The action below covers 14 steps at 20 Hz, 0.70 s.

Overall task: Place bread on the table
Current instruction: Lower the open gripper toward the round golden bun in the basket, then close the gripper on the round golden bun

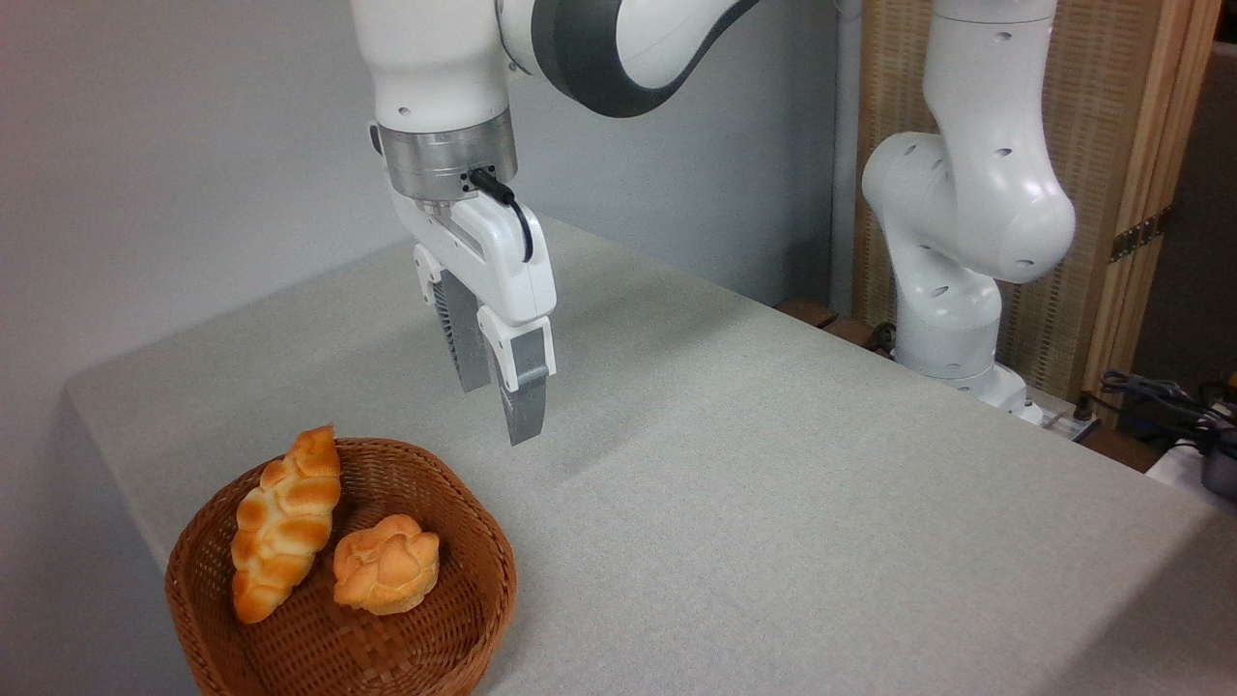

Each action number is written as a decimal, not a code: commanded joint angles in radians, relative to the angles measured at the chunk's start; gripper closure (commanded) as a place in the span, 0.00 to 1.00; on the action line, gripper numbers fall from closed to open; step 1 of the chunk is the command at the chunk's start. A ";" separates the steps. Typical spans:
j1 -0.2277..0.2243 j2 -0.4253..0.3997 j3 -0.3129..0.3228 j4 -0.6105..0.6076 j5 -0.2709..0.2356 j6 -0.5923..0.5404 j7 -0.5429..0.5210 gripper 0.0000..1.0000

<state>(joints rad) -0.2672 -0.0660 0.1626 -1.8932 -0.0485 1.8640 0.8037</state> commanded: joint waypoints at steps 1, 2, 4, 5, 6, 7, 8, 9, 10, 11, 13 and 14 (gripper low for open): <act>-0.006 0.012 0.003 0.016 -0.007 -0.013 -0.004 0.00; -0.006 0.023 0.003 0.016 -0.004 -0.006 -0.004 0.00; -0.006 0.044 0.003 0.017 0.002 0.009 -0.003 0.00; -0.006 0.057 0.003 0.022 0.002 0.039 -0.003 0.00; -0.006 0.069 0.003 0.026 -0.001 0.075 -0.003 0.00; -0.006 0.077 0.003 0.026 -0.005 0.107 -0.003 0.00; -0.006 0.087 0.005 0.026 -0.007 0.144 -0.003 0.00; -0.004 0.104 0.005 0.026 -0.008 0.183 -0.003 0.00; -0.006 0.124 0.005 0.026 -0.007 0.226 -0.003 0.00; -0.006 0.146 0.003 0.026 -0.007 0.269 -0.003 0.00; -0.006 0.185 0.002 0.026 -0.007 0.354 -0.003 0.00; -0.007 0.204 0.002 0.026 -0.005 0.394 -0.001 0.00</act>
<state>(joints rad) -0.2683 0.0724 0.1621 -1.8917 -0.0485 2.1627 0.8037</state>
